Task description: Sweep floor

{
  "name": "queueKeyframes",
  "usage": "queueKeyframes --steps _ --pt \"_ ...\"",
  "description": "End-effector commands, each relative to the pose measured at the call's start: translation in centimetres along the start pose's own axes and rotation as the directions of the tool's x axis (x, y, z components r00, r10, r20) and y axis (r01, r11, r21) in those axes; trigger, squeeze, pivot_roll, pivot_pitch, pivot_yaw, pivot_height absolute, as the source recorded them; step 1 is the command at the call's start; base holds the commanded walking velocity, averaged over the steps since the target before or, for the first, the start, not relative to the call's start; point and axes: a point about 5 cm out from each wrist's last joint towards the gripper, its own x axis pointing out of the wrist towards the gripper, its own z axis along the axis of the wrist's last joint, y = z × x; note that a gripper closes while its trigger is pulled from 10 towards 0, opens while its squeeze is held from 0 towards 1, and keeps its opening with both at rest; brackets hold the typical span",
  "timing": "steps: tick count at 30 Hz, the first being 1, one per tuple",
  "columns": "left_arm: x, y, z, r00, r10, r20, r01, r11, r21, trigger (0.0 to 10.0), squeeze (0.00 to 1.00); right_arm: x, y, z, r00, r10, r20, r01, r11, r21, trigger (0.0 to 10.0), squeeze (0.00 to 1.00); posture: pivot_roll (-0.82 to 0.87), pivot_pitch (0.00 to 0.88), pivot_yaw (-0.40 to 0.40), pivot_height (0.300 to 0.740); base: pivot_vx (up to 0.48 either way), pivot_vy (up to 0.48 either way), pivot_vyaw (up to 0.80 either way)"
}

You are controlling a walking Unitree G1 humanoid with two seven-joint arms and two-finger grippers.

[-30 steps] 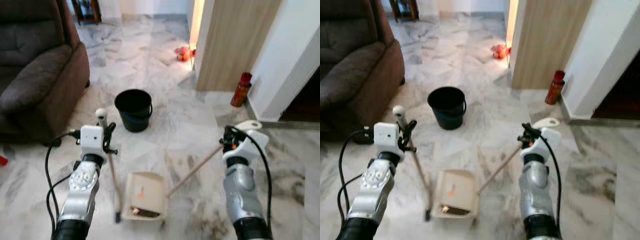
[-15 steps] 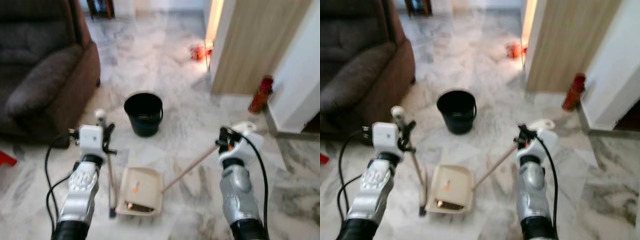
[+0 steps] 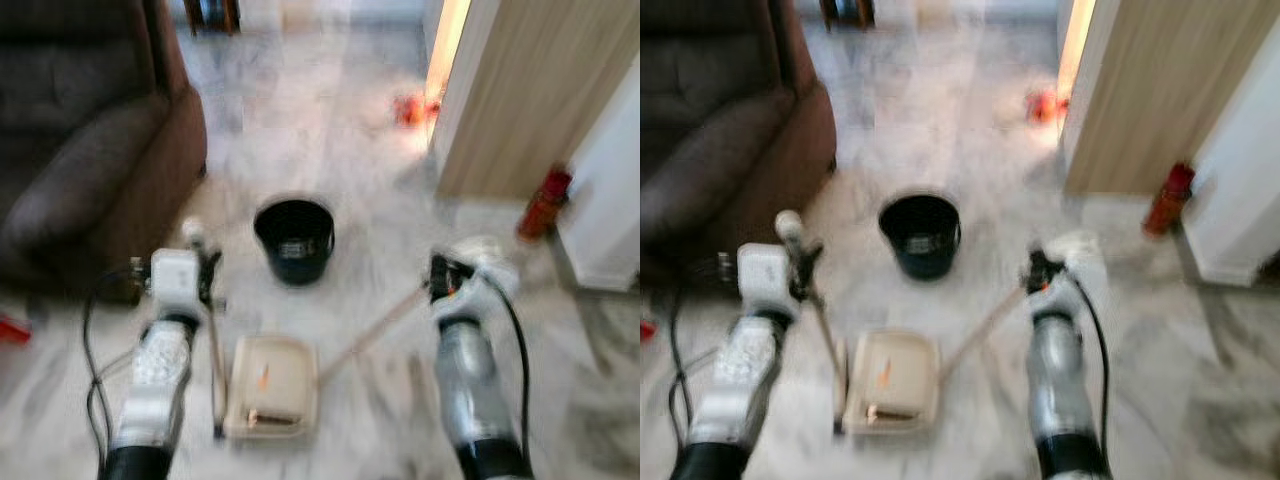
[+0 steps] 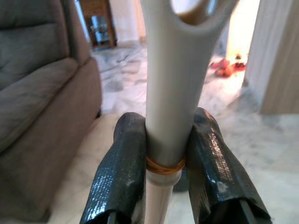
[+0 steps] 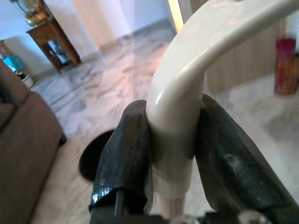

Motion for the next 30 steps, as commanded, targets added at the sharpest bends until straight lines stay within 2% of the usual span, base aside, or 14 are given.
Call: queueKeyframes --steps 1,20,30 --pt "0.16 0.17 0.93 0.999 -0.001 0.047 0.001 1.0 0.005 10.0 0.0 0.32 0.88 0.95 0.999 0.022 0.046 -0.023 1.0 0.012 10.0 0.0 -0.01 0.082 -0.001 0.74 0.382 0.0 0.0" --pt "0.19 0.1 0.95 0.999 -0.005 0.051 0.005 1.0 0.005 10.0 0.0 0.31 1.39 1.01 0.997 0.058 0.053 -0.058 0.998 -0.009 10.0 0.0 -0.01 0.078 0.0 0.74 0.375 0.0 0.02" --pt "0.18 0.04 0.99 0.998 -0.008 0.056 0.008 1.0 0.001 10.0 0.0 0.27 1.43 1.21 0.996 0.067 0.062 -0.066 0.998 -0.014 10.0 0.0 -0.01 0.085 0.0 0.74 0.0 0.0 0.0"
